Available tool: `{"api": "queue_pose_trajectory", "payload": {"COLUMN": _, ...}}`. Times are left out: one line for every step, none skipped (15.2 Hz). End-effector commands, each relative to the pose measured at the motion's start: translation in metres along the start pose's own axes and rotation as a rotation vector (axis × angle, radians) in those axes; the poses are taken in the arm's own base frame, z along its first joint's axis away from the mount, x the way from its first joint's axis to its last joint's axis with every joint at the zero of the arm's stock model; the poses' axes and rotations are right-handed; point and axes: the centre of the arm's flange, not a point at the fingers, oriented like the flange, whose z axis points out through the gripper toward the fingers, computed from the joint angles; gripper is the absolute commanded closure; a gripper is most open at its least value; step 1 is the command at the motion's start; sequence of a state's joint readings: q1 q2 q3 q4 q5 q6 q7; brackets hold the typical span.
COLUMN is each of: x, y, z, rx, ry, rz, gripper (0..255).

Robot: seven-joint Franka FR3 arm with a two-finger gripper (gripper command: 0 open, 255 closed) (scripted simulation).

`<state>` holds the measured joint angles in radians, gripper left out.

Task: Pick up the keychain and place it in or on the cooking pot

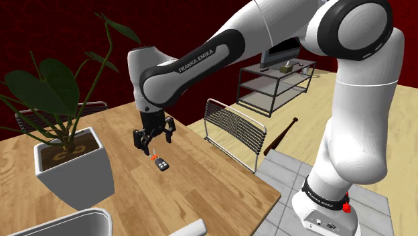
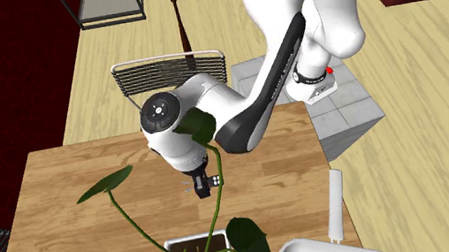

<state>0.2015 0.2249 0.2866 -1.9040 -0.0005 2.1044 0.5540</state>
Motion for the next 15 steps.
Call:
{"api": "queue_pose_trajectory", "payload": {"x": 0.005, "y": -0.008, "z": 0.011, "rx": 0.001, "ry": -0.002, "rz": 0.000, "gripper": 0}}
{"api": "queue_pose_trajectory", "payload": {"x": 0.005, "y": -0.008, "z": 0.017, "rx": 0.001, "ry": -0.002, "rz": 0.000, "gripper": 0}}
{"api": "queue_pose_trajectory", "payload": {"x": 0.005, "y": -0.008, "z": 0.022, "rx": 0.001, "ry": -0.002, "rz": 0.000, "gripper": 0}}
{"api": "queue_pose_trajectory", "payload": {"x": 0.004, "y": -0.008, "z": 0.027, "rx": 0.001, "ry": -0.002, "rz": 0.000, "gripper": 0}}
{"api": "queue_pose_trajectory", "payload": {"x": 0.004, "y": -0.008, "z": 0.033, "rx": 0.001, "ry": -0.002, "rz": 0.000, "gripper": 0}}
{"api": "queue_pose_trajectory", "payload": {"x": 0.004, "y": -0.008, "z": 0.038, "rx": 0.001, "ry": -0.002, "rz": 0.000, "gripper": 0}}
{"api": "queue_pose_trajectory", "payload": {"x": 0.004, "y": -0.008, "z": 0.046, "rx": 0.001, "ry": -0.002, "rz": 0.000, "gripper": 0}}
{"api": "queue_pose_trajectory", "payload": {"x": 0.004, "y": -0.008, "z": 0.046, "rx": 0.001, "ry": -0.002, "rz": 0.000, "gripper": 0}}
{"api": "queue_pose_trajectory", "payload": {"x": 0.004, "y": -0.008, "z": 0.046, "rx": 0.001, "ry": -0.002, "rz": 0.000, "gripper": 0}}
{"api": "queue_pose_trajectory", "payload": {"x": 0.004, "y": -0.008, "z": 0.046, "rx": 0.001, "ry": -0.002, "rz": 0.000, "gripper": 0}}
{"api": "queue_pose_trajectory", "payload": {"x": 0.004, "y": -0.008, "z": 0.046, "rx": 0.001, "ry": -0.002, "rz": 0.000, "gripper": 0}}
{"api": "queue_pose_trajectory", "payload": {"x": 0.004, "y": -0.008, "z": 0.046, "rx": 0.001, "ry": -0.002, "rz": 0.000, "gripper": 0}}
{"api": "queue_pose_trajectory", "payload": {"x": 0.004, "y": -0.008, "z": 0.046, "rx": 0.001, "ry": -0.002, "rz": 0.000, "gripper": 0}}
{"api": "queue_pose_trajectory", "payload": {"x": 0.004, "y": -0.008, "z": 0.046, "rx": 0.001, "ry": -0.002, "rz": 0.000, "gripper": 0}}
{"api": "queue_pose_trajectory", "payload": {"x": 0.004, "y": -0.008, "z": 0.046, "rx": 0.001, "ry": -0.002, "rz": 0.000, "gripper": 0}}
